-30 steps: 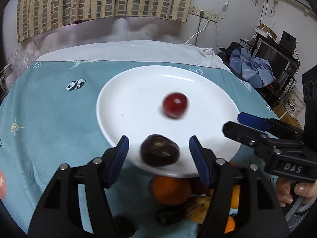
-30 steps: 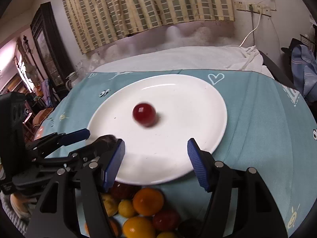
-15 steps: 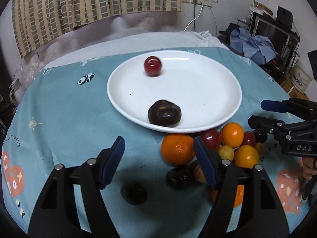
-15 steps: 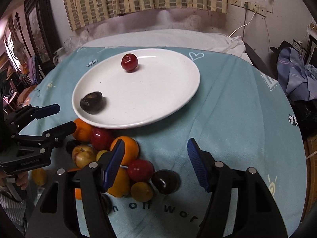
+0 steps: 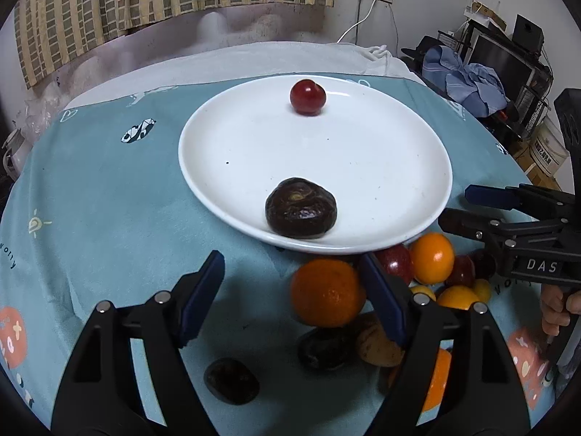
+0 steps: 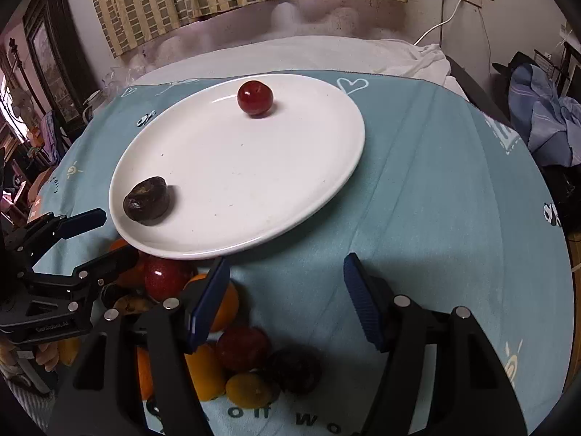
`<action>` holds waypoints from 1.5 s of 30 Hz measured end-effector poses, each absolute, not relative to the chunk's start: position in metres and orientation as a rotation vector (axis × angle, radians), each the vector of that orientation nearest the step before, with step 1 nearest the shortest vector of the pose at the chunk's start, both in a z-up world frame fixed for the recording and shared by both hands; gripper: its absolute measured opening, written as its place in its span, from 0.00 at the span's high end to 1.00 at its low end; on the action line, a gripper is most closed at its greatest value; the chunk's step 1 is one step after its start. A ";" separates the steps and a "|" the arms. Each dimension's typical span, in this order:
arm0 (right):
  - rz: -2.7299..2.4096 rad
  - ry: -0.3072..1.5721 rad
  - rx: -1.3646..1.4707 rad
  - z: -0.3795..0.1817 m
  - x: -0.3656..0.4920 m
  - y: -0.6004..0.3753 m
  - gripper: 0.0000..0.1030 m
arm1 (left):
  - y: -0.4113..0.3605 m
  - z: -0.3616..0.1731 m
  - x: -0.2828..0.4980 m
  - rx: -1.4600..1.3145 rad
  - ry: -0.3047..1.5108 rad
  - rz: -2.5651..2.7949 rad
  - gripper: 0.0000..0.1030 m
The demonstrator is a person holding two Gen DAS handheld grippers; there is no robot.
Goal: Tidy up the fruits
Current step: 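Grasp a small dark plum from the pile with the left gripper, then grasp a small dark plum with the right gripper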
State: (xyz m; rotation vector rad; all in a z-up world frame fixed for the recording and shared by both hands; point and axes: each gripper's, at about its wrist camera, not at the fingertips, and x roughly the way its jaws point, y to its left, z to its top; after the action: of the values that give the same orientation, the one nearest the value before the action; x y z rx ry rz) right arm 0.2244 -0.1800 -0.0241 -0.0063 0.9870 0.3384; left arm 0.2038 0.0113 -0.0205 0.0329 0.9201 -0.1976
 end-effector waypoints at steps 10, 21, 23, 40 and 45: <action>0.361 1.008 0.039 -0.033 0.242 -0.180 0.36 | 0.016 -0.025 0.220 0.005 0.953 -0.167 0.21; 0.452 0.931 0.121 -0.012 0.183 -0.199 0.36 | 0.072 -0.004 0.165 -0.082 0.884 -0.116 0.21; 0.461 0.911 0.149 -0.009 0.173 -0.205 0.36 | 0.078 -0.009 0.153 -0.090 0.888 -0.111 0.23; 0.435 0.903 0.129 -0.019 0.153 -0.221 0.36 | 0.049 -0.046 0.141 0.081 0.909 -0.170 0.61; 0.410 0.911 0.136 -0.020 0.155 -0.229 0.43 | 0.047 -0.046 0.138 0.087 0.909 -0.174 0.68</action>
State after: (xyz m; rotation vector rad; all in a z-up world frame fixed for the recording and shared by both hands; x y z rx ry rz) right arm 0.1554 -0.2293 -0.0204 0.1364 0.9109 0.4098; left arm 0.1383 0.0474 -0.0459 0.0868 0.9093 -0.1737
